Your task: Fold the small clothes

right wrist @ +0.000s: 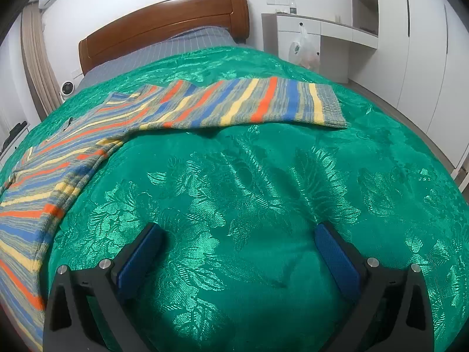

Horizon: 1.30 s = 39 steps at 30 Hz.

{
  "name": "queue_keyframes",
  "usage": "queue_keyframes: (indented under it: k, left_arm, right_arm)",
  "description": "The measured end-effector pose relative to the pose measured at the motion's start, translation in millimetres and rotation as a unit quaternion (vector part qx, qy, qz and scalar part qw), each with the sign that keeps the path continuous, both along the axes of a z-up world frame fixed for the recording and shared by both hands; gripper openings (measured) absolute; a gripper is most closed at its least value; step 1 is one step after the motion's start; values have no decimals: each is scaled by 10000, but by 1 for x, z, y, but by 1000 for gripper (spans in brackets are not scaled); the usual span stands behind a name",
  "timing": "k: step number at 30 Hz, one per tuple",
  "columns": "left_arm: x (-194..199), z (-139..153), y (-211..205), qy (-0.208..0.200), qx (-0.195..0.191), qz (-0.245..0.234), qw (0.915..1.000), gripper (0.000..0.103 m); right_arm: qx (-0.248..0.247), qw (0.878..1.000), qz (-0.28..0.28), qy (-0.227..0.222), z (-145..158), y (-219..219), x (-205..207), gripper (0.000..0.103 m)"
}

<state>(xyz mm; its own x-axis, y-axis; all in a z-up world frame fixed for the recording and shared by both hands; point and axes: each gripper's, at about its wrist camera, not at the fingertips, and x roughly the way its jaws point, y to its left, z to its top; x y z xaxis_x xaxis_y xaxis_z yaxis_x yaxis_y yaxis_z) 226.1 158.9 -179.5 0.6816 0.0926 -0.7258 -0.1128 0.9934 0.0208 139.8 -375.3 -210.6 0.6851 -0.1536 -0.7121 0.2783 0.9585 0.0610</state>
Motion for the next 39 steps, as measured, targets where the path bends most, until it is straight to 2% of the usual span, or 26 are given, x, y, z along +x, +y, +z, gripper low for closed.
queue_keyframes:
  k: [39]
  left_arm:
    - [-1, 0, 0, -16, -7, 6, 10000, 102]
  right_arm:
    - [-108, 9999, 18, -54, -1, 1, -2, 103]
